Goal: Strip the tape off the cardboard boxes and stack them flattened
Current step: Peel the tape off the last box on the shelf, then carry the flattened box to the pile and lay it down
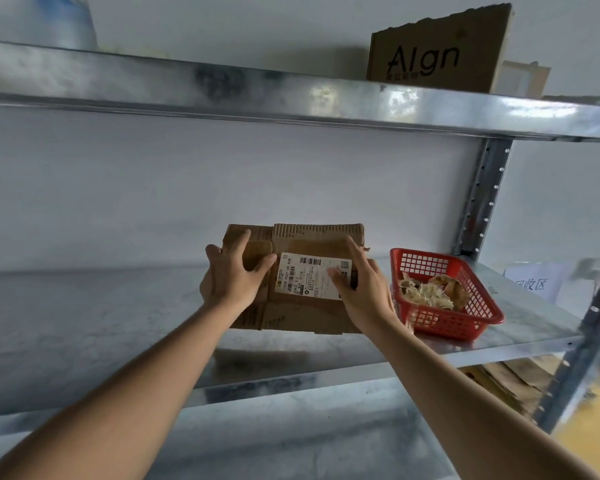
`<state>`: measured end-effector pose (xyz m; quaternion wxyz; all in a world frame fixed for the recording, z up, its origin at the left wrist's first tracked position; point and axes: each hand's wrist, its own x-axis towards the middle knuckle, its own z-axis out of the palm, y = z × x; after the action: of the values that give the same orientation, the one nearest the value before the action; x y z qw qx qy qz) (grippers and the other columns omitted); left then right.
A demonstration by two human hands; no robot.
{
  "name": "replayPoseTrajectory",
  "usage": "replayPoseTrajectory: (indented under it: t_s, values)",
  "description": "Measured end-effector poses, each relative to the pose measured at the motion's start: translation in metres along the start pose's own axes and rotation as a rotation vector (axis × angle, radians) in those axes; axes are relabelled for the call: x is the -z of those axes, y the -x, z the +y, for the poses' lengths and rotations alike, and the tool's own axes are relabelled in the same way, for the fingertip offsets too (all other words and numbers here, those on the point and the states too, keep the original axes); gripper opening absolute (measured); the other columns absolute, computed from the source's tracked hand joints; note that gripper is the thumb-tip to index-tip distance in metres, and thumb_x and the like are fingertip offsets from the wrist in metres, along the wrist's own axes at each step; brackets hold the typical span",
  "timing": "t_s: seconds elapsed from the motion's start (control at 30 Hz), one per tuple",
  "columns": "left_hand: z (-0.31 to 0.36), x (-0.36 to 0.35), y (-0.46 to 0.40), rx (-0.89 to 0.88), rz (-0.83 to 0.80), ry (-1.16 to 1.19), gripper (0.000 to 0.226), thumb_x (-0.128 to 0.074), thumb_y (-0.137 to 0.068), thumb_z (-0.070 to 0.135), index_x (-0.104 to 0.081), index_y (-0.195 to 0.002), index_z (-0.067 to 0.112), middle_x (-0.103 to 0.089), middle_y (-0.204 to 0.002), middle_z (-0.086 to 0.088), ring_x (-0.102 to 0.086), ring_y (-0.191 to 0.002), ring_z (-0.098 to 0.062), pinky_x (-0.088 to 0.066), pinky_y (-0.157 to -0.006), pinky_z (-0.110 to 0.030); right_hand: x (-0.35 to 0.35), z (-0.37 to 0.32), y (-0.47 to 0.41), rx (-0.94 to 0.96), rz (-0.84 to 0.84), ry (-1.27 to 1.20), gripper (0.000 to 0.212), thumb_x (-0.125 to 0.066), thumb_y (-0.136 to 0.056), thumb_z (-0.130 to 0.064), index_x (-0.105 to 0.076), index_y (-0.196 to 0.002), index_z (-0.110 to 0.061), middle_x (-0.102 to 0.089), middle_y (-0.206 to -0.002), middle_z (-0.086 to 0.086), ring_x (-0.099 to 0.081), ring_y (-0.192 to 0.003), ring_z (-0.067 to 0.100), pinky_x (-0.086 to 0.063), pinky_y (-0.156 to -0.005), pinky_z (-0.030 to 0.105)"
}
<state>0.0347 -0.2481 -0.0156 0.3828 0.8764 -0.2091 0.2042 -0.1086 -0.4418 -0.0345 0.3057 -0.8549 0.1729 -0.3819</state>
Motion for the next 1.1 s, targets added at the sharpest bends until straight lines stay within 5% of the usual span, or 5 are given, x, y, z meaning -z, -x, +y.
replayPoseTrajectory:
  t_s: [0.13,0.3,0.53,0.93,1.1]
  values:
    - [-0.016,-0.001,0.004,-0.246,-0.049,-0.051,0.090,-0.032,-0.085,0.083,-0.020,-0.163,0.040,-0.039,-0.127,-0.013,-0.055,-0.088,-0.021,-0.057,-0.065,-0.036,0.013,0.000,0.013,0.001,0.093,-0.032,0.072,-0.065,-0.097,-0.046,-0.029,-0.159,-0.044,-0.059,-0.135,0.002,-0.060,-0.102,0.007,-0.050,-0.057,0.002]
    - [-0.025,-0.009,0.019,-0.352,-0.180,-0.031,0.072,-0.024,-0.092,0.078,-0.011,-0.159,0.055,-0.030,-0.145,-0.011,-0.063,-0.103,-0.030,-0.059,-0.081,-0.043,0.028,-0.007,0.043,-0.042,0.179,-0.060,0.074,-0.072,-0.089,-0.050,-0.038,-0.154,-0.043,-0.058,-0.133,-0.017,-0.065,-0.103,0.005,-0.065,-0.073,0.029]
    - [0.003,-0.002,0.053,-0.428,-0.205,-0.007,0.073,-0.026,-0.092,0.077,-0.023,-0.160,0.050,-0.031,-0.143,-0.013,-0.065,-0.096,-0.032,-0.060,-0.080,-0.046,0.060,-0.006,0.090,-0.121,0.282,-0.137,0.080,-0.080,-0.087,-0.039,-0.039,-0.155,-0.037,-0.054,-0.107,-0.047,-0.056,-0.089,-0.031,-0.049,-0.063,0.002]
    - [0.093,-0.008,0.165,-0.555,-0.302,0.013,0.076,-0.024,-0.091,0.077,-0.029,-0.159,0.045,-0.024,-0.149,-0.009,-0.068,-0.098,-0.035,-0.060,-0.081,-0.049,0.182,0.020,0.207,-0.181,0.396,-0.079,0.077,-0.079,-0.087,-0.037,-0.042,-0.154,-0.039,-0.069,-0.124,-0.019,-0.061,-0.096,-0.022,-0.058,-0.074,0.012]
    - [0.150,-0.023,0.236,-0.573,-0.466,0.041,0.081,-0.017,-0.088,0.079,-0.020,-0.161,0.044,-0.021,-0.155,-0.007,-0.060,-0.121,-0.039,-0.054,-0.096,-0.054,0.249,0.044,0.272,-0.256,0.425,-0.080,0.079,-0.079,-0.087,-0.038,-0.041,-0.156,-0.036,-0.071,-0.124,-0.009,-0.068,-0.109,0.003,-0.064,-0.084,0.037]
